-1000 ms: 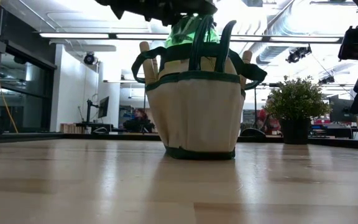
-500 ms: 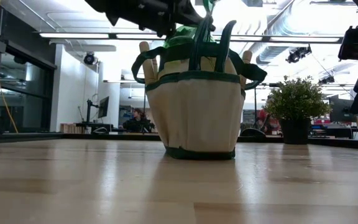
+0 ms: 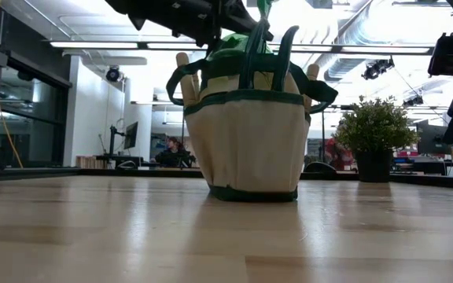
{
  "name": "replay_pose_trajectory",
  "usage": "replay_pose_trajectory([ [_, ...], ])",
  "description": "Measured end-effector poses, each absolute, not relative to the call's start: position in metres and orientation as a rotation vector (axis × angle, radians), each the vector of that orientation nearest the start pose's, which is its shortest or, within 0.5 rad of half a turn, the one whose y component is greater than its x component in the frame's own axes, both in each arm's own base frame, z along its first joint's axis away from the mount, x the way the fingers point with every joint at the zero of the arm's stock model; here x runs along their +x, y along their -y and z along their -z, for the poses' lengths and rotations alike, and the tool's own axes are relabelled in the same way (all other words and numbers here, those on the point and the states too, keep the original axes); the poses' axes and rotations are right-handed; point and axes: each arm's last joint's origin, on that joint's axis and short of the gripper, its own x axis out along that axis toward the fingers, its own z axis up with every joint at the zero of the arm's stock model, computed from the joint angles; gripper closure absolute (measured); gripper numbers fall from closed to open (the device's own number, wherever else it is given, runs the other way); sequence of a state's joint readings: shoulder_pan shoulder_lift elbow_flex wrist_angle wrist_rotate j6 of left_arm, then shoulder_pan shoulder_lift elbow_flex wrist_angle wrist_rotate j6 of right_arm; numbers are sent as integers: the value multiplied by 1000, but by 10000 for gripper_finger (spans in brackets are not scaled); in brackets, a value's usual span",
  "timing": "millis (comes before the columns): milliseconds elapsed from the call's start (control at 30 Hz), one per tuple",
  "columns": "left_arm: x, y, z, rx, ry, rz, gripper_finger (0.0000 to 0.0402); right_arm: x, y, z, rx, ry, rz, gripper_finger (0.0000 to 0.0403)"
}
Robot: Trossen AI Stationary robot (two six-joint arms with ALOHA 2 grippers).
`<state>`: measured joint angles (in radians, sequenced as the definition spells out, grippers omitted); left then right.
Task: Pick & Place Garden tools in Gardening bag
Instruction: Put the green spray bottle into the white gardening bag
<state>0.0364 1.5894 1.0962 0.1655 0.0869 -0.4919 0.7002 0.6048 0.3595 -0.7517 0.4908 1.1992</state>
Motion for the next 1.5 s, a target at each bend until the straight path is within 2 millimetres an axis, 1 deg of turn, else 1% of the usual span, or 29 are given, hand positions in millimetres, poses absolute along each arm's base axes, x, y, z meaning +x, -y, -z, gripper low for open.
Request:
replay_pose_trajectory([
  [133, 360, -5, -271, -466, -353, -30, 247, 90, -58, -174, 567, -791, 308, 206],
  [367, 360, -2, -270, -425, -370, -6, 240, 90, -58, -174, 567, -791, 308, 206],
  [467, 360, 2, -270, -403, -371, 9, 215, 90, -58, -174, 567, -791, 308, 206],
  [667, 362, 2, -274, -403, -319, 0, 134, 90, -58, -174, 567, -791, 308, 206],
  [800, 365, 2, -277, -403, -268, 4, 105, 90, -58, -174, 567, -791, 308, 206],
  [967, 365, 2, -279, -395, -237, 0, 101, 90, -58, -174, 567, -791, 308, 206],
  [1100, 367, 7, -298, -387, -138, 158, 100, 90, -58, -174, 568, -791, 308, 206],
  [1200, 367, 14, -304, -332, -144, 206, 100, 90, -58, -174, 568, -791, 308, 206],
  [1267, 367, 19, -299, -251, -198, 210, 102, 90, -58, -174, 568, -791, 308, 206],
  [1400, 364, 22, -284, -61, -326, 209, 114, 90, -58, -174, 568, -791, 308, 206],
  [1500, 366, 24, -274, 61, -376, 205, 125, 90, -58, -174, 568, -791, 308, 206],
])
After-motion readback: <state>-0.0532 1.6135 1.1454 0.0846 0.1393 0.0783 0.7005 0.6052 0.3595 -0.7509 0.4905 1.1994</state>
